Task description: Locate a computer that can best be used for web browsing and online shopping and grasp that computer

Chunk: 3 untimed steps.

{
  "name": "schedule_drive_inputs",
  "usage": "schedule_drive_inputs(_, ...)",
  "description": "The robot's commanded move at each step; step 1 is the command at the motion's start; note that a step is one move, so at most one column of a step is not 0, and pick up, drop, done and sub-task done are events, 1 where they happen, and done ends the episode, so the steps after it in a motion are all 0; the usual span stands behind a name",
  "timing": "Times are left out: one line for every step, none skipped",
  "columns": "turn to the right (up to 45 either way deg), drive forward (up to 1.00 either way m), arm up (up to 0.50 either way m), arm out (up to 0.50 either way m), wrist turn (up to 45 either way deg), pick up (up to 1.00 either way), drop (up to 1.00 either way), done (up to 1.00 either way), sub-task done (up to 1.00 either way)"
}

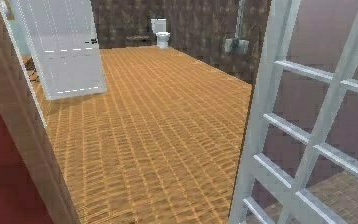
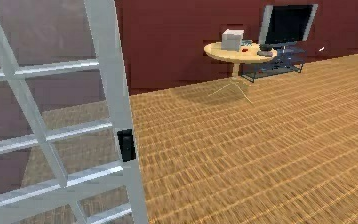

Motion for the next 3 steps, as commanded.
schedule_drive_inputs(6.0, 0.00, 0.00, 0.00, 0.0, 0.00, 0.00, 0.00, 0.00)
schedule_drive_inputs(0.0, 0.55, 0.00, 0.00, 0.0, 0.00, 0.00, 0.00, 0.00)
schedule_drive_inputs(-39.0, 0.00, 0.00, 0.00, 0.0, 0.00, 0.00, 0.00, 0.00)
